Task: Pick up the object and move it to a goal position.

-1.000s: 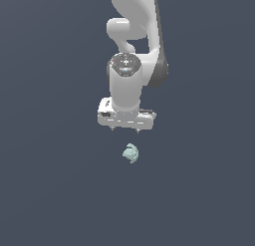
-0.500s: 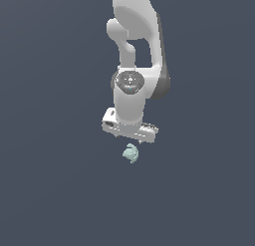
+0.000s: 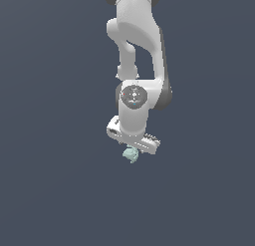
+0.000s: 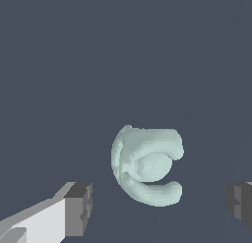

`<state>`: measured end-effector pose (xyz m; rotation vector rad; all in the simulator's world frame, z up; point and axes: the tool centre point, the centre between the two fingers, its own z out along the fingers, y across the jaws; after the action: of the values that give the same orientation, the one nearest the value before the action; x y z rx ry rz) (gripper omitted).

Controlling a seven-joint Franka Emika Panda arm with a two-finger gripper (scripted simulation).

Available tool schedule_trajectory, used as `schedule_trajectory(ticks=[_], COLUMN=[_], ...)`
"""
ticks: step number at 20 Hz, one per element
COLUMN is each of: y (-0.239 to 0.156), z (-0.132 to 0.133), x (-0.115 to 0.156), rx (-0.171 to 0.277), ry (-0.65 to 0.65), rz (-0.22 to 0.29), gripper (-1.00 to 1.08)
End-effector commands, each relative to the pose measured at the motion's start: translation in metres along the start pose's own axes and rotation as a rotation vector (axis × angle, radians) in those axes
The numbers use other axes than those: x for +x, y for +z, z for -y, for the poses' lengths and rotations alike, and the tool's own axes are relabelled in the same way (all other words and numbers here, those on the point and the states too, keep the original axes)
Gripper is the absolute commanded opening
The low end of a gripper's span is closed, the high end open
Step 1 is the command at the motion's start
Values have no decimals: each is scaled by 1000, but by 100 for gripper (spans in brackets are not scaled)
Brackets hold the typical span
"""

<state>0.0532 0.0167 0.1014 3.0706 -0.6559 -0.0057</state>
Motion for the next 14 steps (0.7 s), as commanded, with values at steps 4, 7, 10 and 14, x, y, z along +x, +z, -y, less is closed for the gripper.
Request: schedule_trajectory(ticks=[4, 7, 10, 14], y=[6, 6, 12, 30], z=[4, 3, 3, 3], x=[3, 2, 2, 2], rx=[2, 2, 2, 2], ry=[31, 27, 27, 29], rz=[-3, -2, -2, -3], gripper=[100, 100, 100, 100])
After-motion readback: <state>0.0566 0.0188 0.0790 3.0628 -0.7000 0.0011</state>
